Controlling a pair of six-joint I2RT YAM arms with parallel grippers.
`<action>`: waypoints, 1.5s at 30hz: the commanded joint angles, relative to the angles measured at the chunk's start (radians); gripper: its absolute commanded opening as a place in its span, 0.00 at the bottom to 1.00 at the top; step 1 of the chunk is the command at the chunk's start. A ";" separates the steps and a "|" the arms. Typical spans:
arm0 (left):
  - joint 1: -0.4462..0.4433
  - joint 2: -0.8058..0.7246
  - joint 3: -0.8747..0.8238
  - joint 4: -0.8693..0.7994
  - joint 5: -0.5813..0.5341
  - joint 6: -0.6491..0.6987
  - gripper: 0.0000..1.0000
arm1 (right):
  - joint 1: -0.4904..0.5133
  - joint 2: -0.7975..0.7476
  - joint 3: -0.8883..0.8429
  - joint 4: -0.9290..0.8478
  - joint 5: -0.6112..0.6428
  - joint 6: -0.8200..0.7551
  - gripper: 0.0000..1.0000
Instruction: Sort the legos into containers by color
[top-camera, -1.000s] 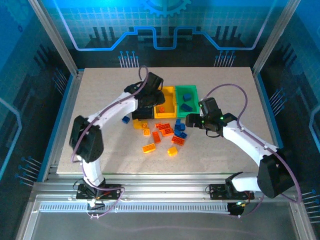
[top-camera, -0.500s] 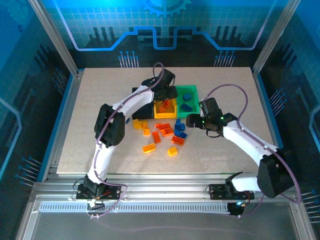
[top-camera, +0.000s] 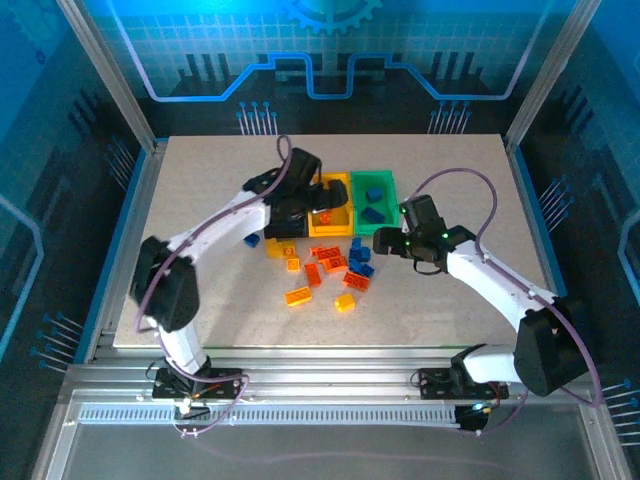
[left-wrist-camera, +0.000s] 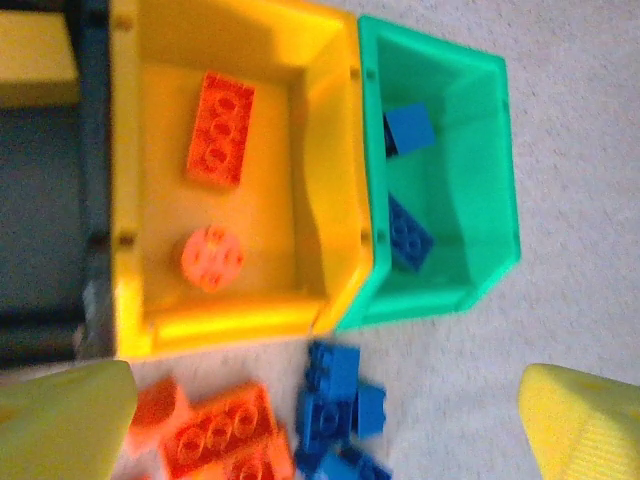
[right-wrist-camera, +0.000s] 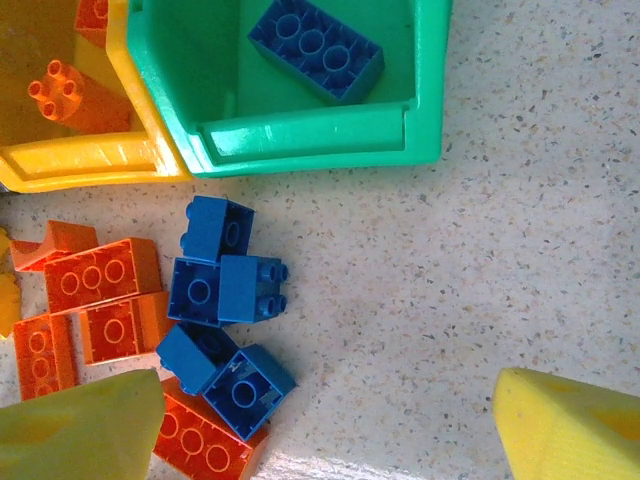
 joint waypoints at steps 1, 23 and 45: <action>-0.005 -0.149 -0.202 -0.058 0.070 0.039 0.99 | -0.020 0.005 -0.009 0.000 -0.012 0.006 0.87; -0.307 -0.111 -0.475 -0.160 -0.309 0.211 0.87 | -0.020 0.058 0.001 0.015 -0.025 0.010 0.86; -0.347 -0.038 -0.530 -0.131 -0.282 0.116 0.41 | -0.027 0.051 0.004 0.011 -0.024 0.010 0.87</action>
